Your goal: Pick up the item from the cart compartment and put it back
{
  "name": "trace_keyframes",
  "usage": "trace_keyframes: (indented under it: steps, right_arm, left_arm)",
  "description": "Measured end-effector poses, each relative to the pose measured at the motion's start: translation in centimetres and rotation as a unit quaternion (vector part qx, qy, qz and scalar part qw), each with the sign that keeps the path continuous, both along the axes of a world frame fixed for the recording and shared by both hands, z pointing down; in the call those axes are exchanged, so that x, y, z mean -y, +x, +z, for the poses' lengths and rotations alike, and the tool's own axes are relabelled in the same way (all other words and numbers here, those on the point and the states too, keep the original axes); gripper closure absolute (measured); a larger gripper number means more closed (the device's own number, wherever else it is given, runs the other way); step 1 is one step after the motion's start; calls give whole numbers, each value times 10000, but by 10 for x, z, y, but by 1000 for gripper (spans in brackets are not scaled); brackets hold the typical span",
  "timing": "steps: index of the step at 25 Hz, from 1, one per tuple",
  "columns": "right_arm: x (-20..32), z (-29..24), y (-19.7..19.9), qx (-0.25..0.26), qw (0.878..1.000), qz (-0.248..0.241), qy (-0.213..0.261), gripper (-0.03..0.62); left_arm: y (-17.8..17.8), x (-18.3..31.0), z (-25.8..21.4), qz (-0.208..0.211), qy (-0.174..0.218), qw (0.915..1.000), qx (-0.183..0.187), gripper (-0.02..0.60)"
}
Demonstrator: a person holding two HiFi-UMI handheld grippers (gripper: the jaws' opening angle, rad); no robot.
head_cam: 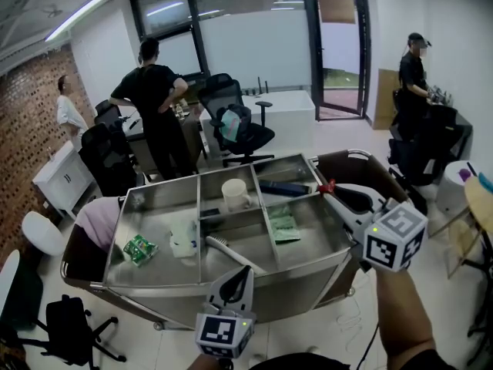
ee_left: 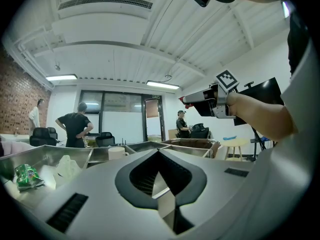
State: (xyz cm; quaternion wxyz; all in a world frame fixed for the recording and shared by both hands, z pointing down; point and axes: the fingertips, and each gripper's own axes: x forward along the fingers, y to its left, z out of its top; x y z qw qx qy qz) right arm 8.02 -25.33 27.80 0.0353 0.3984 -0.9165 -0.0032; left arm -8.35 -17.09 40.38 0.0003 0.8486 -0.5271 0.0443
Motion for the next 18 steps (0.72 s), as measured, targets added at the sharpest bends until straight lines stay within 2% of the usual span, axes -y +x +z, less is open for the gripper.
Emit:
trace_keyframes:
  steps: [4, 11, 18]
  right_arm:
    - [29, 4, -13, -519, 9986, -78, -122, 512]
    - [68, 40, -43, -1172, 9906, -279, -650, 512]
    - [91, 81, -54, -1338, 9826, -405, -1224, 511]
  left_arm:
    - [0, -1, 1, 0, -44, 10000, -9, 581]
    - [-1, 0, 1, -10, -42, 10000, -72, 581]
    - [-3, 0, 0, -31, -35, 10000, -4, 581]
